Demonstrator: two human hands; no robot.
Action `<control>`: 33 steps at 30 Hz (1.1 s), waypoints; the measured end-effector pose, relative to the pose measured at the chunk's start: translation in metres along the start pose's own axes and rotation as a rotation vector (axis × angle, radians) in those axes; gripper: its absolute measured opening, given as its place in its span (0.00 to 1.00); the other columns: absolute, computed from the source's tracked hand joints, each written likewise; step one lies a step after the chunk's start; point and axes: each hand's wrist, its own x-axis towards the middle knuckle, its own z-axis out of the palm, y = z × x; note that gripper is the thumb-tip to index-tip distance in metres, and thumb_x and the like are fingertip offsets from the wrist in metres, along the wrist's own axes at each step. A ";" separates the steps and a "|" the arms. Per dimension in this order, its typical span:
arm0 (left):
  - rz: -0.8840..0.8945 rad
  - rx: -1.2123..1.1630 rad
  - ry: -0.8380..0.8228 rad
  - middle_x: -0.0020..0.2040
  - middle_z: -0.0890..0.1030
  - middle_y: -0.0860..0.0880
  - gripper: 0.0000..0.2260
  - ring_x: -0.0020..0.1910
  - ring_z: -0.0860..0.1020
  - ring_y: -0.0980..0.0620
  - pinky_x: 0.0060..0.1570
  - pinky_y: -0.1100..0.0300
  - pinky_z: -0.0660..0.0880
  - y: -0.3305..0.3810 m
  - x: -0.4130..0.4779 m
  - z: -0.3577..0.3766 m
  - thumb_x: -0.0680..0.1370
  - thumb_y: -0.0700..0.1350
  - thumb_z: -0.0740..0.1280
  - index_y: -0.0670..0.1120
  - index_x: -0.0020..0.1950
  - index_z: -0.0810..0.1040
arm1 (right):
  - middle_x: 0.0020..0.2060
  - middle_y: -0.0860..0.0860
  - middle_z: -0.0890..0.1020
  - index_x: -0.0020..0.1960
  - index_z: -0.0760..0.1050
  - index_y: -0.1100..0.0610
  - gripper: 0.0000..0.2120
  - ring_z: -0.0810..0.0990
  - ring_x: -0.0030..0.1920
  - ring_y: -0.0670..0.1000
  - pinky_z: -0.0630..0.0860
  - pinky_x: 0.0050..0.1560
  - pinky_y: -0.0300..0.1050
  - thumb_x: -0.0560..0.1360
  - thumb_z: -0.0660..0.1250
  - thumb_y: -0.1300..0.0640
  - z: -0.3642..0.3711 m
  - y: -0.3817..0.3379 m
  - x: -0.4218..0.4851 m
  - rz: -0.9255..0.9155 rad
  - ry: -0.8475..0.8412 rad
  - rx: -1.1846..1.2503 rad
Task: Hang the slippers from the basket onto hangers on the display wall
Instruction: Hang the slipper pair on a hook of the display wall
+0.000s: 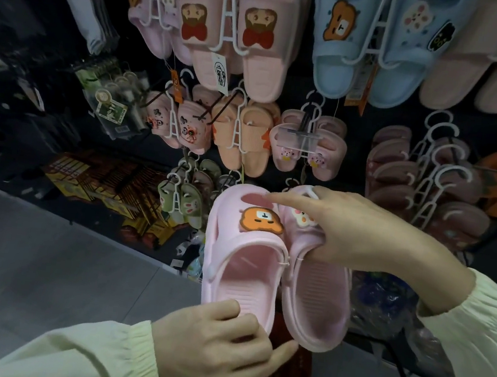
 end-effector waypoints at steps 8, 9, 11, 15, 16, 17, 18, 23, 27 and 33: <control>0.043 -0.002 0.054 0.40 0.77 0.55 0.16 0.37 0.68 0.54 0.36 0.61 0.66 -0.001 0.006 0.005 0.78 0.41 0.66 0.46 0.65 0.81 | 0.51 0.39 0.66 0.76 0.50 0.30 0.41 0.70 0.41 0.43 0.64 0.35 0.34 0.73 0.69 0.52 -0.001 0.010 0.014 0.034 -0.201 0.054; 0.054 -0.008 0.063 0.40 0.77 0.55 0.15 0.38 0.68 0.54 0.37 0.61 0.66 -0.001 0.006 0.005 0.78 0.41 0.66 0.47 0.65 0.81 | 0.52 0.39 0.68 0.76 0.50 0.30 0.43 0.72 0.41 0.41 0.66 0.34 0.34 0.73 0.70 0.53 0.000 0.012 0.017 0.034 -0.242 0.063; 0.075 -0.024 0.072 0.41 0.78 0.55 0.14 0.38 0.67 0.54 0.37 0.61 0.66 -0.002 0.006 0.006 0.79 0.42 0.66 0.47 0.63 0.82 | 0.56 0.36 0.68 0.77 0.50 0.33 0.44 0.73 0.41 0.32 0.68 0.33 0.29 0.72 0.72 0.54 0.003 0.018 0.023 0.026 -0.326 0.108; 0.089 -0.026 0.070 0.42 0.78 0.55 0.14 0.39 0.68 0.54 0.37 0.60 0.66 -0.004 0.002 0.011 0.79 0.42 0.65 0.46 0.62 0.83 | 0.65 0.35 0.69 0.77 0.52 0.33 0.47 0.74 0.58 0.40 0.73 0.55 0.34 0.69 0.78 0.50 0.008 0.030 0.031 0.033 -0.425 0.249; 0.089 -0.028 0.066 0.42 0.78 0.55 0.14 0.39 0.68 0.54 0.37 0.60 0.66 -0.004 0.002 0.012 0.79 0.42 0.65 0.46 0.63 0.82 | 0.66 0.36 0.70 0.76 0.54 0.33 0.46 0.74 0.61 0.44 0.73 0.60 0.39 0.68 0.79 0.49 0.008 0.032 0.031 0.041 -0.426 0.270; 0.091 -0.031 0.062 0.42 0.77 0.55 0.15 0.39 0.68 0.54 0.37 0.60 0.66 -0.003 0.001 0.014 0.79 0.42 0.64 0.46 0.64 0.82 | 0.64 0.37 0.72 0.74 0.57 0.34 0.44 0.75 0.60 0.45 0.74 0.60 0.41 0.68 0.79 0.49 0.009 0.034 0.032 0.048 -0.415 0.290; 0.095 -0.033 0.055 0.42 0.77 0.55 0.15 0.39 0.68 0.54 0.37 0.60 0.66 -0.003 0.001 0.015 0.79 0.42 0.64 0.46 0.64 0.82 | 0.60 0.36 0.73 0.72 0.59 0.36 0.42 0.75 0.59 0.44 0.74 0.57 0.40 0.67 0.79 0.49 0.011 0.034 0.032 0.052 -0.395 0.311; 0.086 -0.020 0.036 0.42 0.76 0.55 0.15 0.38 0.68 0.54 0.37 0.60 0.68 -0.005 0.003 0.020 0.80 0.42 0.65 0.47 0.67 0.79 | 0.57 0.40 0.75 0.69 0.62 0.40 0.37 0.77 0.54 0.46 0.73 0.51 0.40 0.67 0.79 0.50 0.017 0.030 0.037 0.036 -0.288 0.239; 0.045 -0.034 0.026 0.41 0.75 0.55 0.18 0.37 0.70 0.54 0.40 0.61 0.71 -0.008 0.003 0.021 0.82 0.40 0.63 0.47 0.71 0.76 | 0.59 0.43 0.76 0.69 0.62 0.41 0.36 0.77 0.54 0.48 0.76 0.55 0.47 0.68 0.77 0.50 0.018 0.028 0.037 0.047 -0.254 0.180; -0.046 -0.081 -0.083 0.51 0.78 0.52 0.23 0.48 0.76 0.52 0.53 0.55 0.73 -0.014 -0.001 0.021 0.83 0.51 0.62 0.47 0.77 0.67 | 0.59 0.47 0.75 0.75 0.57 0.41 0.41 0.76 0.55 0.51 0.76 0.55 0.49 0.69 0.76 0.45 0.021 0.027 0.036 0.075 -0.175 0.078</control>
